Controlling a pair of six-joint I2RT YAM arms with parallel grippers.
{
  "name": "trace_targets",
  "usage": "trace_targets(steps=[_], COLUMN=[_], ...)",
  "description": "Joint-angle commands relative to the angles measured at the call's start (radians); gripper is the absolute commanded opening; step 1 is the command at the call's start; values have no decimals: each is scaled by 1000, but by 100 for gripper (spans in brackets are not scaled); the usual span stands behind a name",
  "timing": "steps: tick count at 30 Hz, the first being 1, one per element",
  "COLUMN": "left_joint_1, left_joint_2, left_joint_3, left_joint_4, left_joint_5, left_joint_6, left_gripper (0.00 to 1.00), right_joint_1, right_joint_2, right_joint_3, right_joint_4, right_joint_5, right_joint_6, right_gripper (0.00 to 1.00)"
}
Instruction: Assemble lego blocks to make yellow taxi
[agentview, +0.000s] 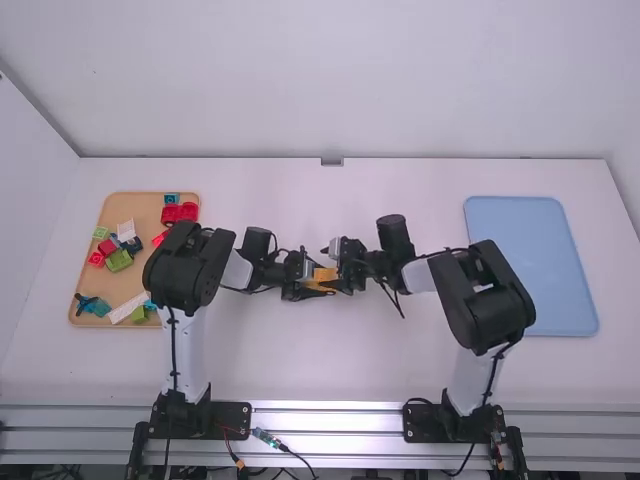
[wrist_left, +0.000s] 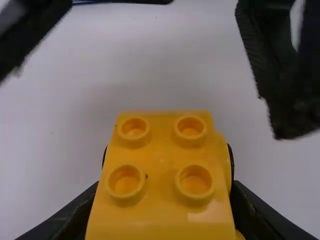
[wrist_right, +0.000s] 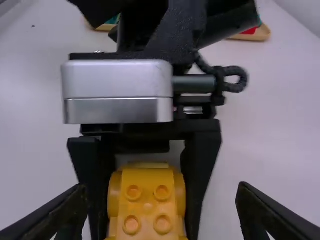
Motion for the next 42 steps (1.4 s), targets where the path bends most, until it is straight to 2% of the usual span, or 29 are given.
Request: trace_targets(steps=[1,7,14,19,23,27,30,32,35,37,39,42], left_joint_1=[0,0,0,0,0,0,0,1,0,1,1,1], left_joint_2=[17,17,17,17,17,17,17,17,17,15,10,-6], left_joint_3=[-9,-8,-8,-8,-7,-2,-2,-3,-3,-3,-2,-2], left_joint_4=[-11,-11,-11,-11,-3,-3,-5,-4,-5,-5,-12,-33], left_joint_5=[-57,-56,-56,-56,-61,-60,-60,-61,-60,-61,-63,-64], left_joint_6=[7,7,7,6,-26,-31,-32,-35,-35,-35,-35,-33], left_gripper=[5,5,6,7,14,26,31,45,54,82,94,99], right_joint_1=[-25,-90,-165,-216,-253,-274,-275,-273,-275,-269,-259,-252], right_joint_2=[-31,-116,-236,-280,-307,-311,-311,-311,-311,-311,-311,-311], right_joint_3=[11,10,9,9,9,9,9,9,9,9,9,9], right_joint_4=[3,-88,-277,-352,-437,-532,-573,-578,-577,-578,-577,-577], right_joint_5=[-14,-4,105,162,241,255,256,257,257,257,257,257], right_joint_6=[46,68,15,21,42,-64,-116,-121,-121,-121,-122,-133], right_gripper=[80,82,86,90,93,98,99,99,99,99,99,100])
